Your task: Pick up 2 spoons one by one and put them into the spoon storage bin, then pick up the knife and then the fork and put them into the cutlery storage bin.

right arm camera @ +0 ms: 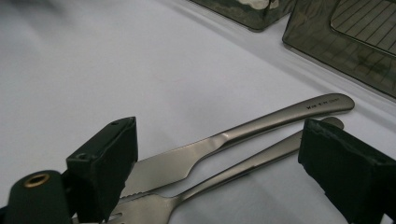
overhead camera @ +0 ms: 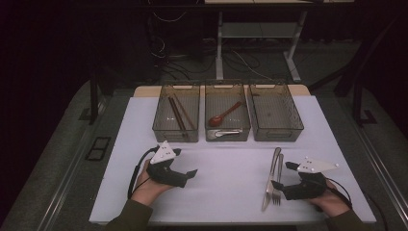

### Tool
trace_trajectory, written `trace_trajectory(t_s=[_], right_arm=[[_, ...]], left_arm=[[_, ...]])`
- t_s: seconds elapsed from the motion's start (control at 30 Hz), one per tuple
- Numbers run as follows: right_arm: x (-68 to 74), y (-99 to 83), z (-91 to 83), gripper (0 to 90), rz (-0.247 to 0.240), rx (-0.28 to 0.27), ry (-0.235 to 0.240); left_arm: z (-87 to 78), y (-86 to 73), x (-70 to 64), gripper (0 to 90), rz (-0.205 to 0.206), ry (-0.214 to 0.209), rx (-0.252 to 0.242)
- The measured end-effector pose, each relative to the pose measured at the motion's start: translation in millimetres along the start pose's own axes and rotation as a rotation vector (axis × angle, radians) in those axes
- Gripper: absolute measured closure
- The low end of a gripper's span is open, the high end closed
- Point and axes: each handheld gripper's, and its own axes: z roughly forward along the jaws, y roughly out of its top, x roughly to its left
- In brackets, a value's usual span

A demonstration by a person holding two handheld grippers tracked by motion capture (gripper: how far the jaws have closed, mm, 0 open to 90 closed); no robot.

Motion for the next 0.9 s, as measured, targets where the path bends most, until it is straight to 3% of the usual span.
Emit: trace_trajectory(t_s=[0.23,0.47,0.77,0.83,0.9], right_arm=[[0.2,-0.3,0.0,11.8,-0.002,0.002,0.001],[-1.0,0.2,0.3,13.8,0.008,-0.002,-0.006],[-2.6,6.9,-3.0,18.0,0.040,0.070,0.042],[-3.8,10.1,-4.2,24.6,0.034,0.082,0.027],[-5.6,12.3,-4.5,36.9,0.048,0.084,0.014]], left_arm=[[-8.0,-17.1,-4.0,0.0,-0.013,-0.018,0.014],[-13.3,-29.3,-5.2,0.0,-0.037,-0.008,0.039],[-12.5,-32.1,-5.9,0.0,-0.024,-0.007,0.065],[-11.5,-32.1,-6.5,0.0,-0.019,-0.013,0.068],[-10.6,-32.0,-7.4,0.0,-0.019,-0.017,0.069]])
